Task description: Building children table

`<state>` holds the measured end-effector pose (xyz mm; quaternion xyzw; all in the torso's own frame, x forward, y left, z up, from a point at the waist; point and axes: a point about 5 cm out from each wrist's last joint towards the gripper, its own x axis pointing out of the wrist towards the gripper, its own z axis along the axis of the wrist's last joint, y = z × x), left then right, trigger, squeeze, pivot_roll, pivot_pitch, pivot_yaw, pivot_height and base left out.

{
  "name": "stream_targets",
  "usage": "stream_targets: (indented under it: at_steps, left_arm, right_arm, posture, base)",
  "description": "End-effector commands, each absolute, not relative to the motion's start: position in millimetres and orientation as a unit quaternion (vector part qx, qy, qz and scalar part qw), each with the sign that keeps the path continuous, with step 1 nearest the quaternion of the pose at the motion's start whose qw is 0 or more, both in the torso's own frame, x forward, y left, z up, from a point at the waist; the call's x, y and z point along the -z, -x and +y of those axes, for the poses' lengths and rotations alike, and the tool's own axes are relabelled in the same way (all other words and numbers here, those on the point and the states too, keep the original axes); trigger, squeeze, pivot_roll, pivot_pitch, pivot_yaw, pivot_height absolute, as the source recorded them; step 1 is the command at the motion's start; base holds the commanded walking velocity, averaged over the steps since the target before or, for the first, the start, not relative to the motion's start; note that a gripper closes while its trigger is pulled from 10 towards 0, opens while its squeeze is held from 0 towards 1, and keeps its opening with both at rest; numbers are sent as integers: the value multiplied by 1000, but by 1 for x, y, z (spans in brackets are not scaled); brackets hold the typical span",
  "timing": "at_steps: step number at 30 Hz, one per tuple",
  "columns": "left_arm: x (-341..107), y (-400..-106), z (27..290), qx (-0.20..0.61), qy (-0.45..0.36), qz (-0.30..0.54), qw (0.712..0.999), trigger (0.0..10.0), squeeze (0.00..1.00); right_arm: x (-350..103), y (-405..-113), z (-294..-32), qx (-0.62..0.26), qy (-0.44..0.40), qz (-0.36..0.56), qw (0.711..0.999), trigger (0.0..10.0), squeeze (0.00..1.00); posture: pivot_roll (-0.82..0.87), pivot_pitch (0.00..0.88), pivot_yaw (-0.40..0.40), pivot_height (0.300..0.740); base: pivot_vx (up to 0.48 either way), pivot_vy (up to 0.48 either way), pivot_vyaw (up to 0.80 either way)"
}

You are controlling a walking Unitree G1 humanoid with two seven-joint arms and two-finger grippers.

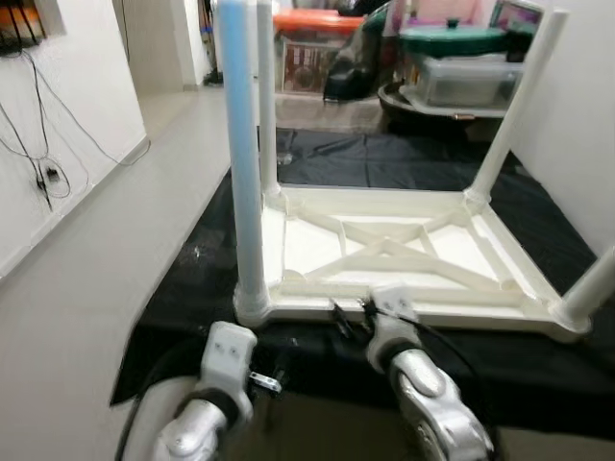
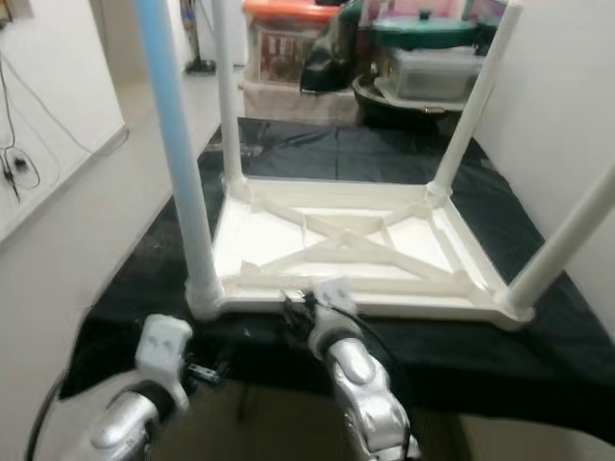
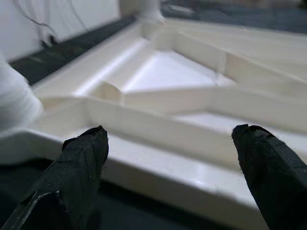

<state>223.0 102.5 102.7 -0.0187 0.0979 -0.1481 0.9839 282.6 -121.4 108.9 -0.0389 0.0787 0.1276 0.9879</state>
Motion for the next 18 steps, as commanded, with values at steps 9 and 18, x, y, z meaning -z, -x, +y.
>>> stream_targets:
  at_steps: [9, 18]
  left_arm:
    - [-99, -220, 101, 150, 19, 108, 983, 10000, 0]
    - [-100, -221, 101, 148, 24, 104, 983, 10000, 0]
  right_arm:
    - [-109, -288, -131, -91, 35, 81, 992, 10000, 0]
    - [-108, -293, -138, -77, 15, 84, 993, 10000, 0]
  posture:
    - [43, 0, -66, 740]
    - [43, 0, -65, 740]
  base:
    - [0, 0, 347]
    - [0, 0, 0]
